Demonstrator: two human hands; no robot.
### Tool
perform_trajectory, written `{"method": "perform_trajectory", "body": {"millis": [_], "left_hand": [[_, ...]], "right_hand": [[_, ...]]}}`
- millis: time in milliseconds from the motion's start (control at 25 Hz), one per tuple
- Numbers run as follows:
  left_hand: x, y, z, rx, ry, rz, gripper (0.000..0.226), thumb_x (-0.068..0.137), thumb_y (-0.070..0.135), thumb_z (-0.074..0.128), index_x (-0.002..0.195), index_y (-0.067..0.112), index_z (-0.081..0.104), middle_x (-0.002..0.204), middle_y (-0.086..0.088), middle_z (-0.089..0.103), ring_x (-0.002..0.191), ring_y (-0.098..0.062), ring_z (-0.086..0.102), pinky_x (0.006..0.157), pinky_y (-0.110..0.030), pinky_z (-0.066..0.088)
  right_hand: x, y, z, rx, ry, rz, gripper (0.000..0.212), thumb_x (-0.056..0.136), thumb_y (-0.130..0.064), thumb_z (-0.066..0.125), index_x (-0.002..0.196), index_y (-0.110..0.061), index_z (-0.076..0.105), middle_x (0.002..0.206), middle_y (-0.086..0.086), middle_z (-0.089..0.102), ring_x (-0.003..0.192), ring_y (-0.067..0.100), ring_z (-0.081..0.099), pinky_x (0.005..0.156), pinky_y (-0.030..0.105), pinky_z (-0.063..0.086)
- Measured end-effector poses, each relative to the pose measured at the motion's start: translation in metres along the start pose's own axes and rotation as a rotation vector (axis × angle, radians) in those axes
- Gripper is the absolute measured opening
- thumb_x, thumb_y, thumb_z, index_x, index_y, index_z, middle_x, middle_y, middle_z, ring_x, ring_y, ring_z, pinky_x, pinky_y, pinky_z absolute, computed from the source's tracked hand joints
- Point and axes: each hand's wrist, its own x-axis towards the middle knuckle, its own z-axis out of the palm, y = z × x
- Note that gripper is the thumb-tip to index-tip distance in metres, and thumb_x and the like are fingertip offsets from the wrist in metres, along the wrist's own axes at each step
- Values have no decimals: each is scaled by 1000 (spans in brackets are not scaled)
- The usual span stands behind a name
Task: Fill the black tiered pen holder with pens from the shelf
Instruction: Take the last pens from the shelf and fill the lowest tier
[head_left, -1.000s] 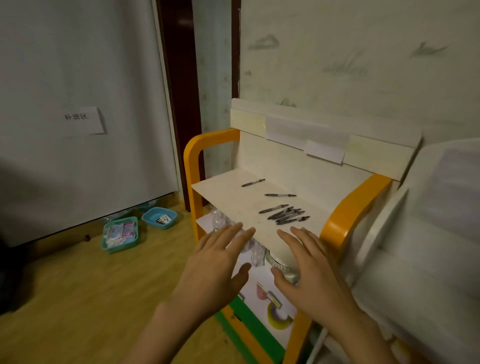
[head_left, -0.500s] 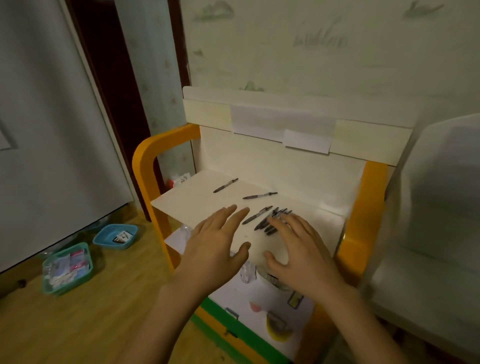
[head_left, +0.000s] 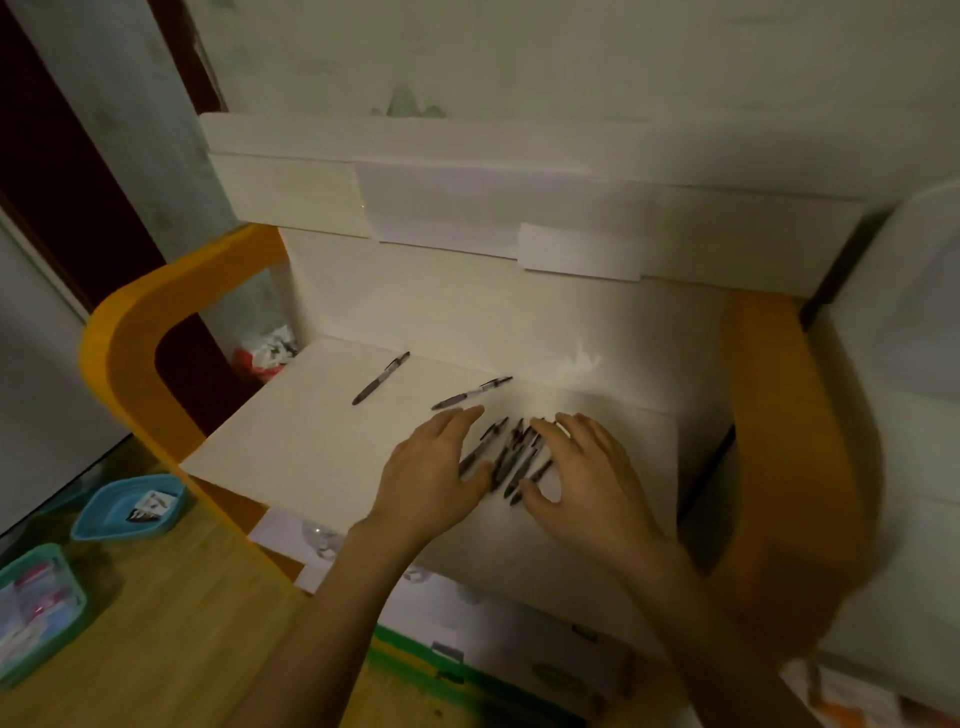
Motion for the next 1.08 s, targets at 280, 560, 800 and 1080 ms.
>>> {"method": "perform_trajectory", "body": {"millis": [280,560,800,1080], "left_hand": [[46,-30,56,65,-257,-232,92,72,75,57,141,16,39,142,-7,44,124,-24,46,97,-38,44],[72,-15,89,157,-406,-233,106,55,93,49,126,14,46,122,-8,39,109,-23,39,90,-35,46],[82,10,104,89,-502,-145,73,69,49,72,127,15,42,119,-9,41,108,-26,43,87,-34,46],[96,15,111,128,-500,-103,42,87,13,63,122,8,41,120,-12,52,106,-28,54,87,-34,47]], "right_hand": [[18,14,20,-86,-24,201,70,87,-51,52,149,-30,30,155,2,31,144,25,22,120,43,19],[24,22,25,-93,-31,338,71,89,-54,49,151,-31,24,158,2,26,147,25,17,121,43,15],[29,24,21,-87,-26,381,70,90,-53,49,151,-29,26,157,1,26,146,22,18,121,41,14],[34,26,10,-78,-26,374,69,92,-51,49,152,-29,24,159,1,22,148,20,13,121,40,12]]}}
